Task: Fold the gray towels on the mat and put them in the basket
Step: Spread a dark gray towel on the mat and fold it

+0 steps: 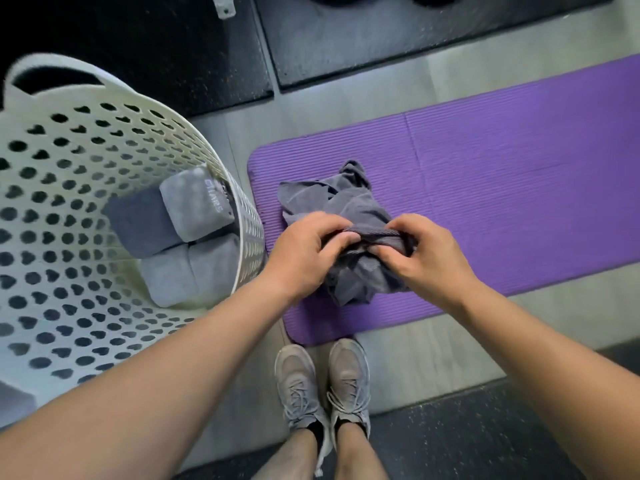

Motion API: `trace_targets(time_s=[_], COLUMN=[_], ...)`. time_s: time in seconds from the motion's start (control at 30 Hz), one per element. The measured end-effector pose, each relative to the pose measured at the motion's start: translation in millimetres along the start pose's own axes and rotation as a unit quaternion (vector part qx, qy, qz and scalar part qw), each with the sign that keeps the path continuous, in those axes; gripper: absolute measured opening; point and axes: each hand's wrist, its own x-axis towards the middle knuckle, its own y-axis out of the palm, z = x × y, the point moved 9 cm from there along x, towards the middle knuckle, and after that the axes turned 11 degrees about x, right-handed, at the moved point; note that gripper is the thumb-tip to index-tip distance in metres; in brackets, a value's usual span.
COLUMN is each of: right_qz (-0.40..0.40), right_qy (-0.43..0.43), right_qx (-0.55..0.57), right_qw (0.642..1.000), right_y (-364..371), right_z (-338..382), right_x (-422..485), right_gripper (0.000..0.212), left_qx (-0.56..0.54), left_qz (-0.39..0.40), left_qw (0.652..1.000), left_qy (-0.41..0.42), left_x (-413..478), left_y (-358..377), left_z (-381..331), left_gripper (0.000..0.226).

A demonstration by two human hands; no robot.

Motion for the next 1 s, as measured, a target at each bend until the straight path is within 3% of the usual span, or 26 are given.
trace_targets(time_s=[0.2, 0.37, 0.63, 0.83, 1.0], right_qz=[-0.034, -0.033, -0.020, -0.005, -0.017], right_qy=[-0.008, 0.001, -0.019, -0.035, -0.027], right_qx=[0.057, 0.071, 0.015, 0.001, -0.015], right_qw=[0.998, 0.997, 1.000, 0.999, 0.999], right_y=[-55.9, -100.9, -215.7, -318.6, -414.5], right_z=[56.3, 59.3, 14.4, -52.5, -101.7], right_x=[-16.3, -26.6, -28.2, -12.2, -8.9], right_gripper=[0.011, 0.009, 0.017, 0.022, 0.024], left_qx=[-0.139, -0.176, -0.183, -0.182, -0.178], left_qz=[0.047, 0.086, 0.125, 0.104, 0.095], left_qw=[0.988, 0.980, 0.974, 0.974, 0.973], left_qy=[-0.042, -0.043, -0.047, -0.089, -0.114], left_x=[9.3, 22.4, 55.3, 102.4, 142.9], left_y=[-32.3, -29.2, 45.7, 125.6, 188.3], left_z=[-57.0, -107.8, -193.1, -258.8, -324.6], left_gripper=[0.020, 0.024, 0.028, 0.012, 0.020])
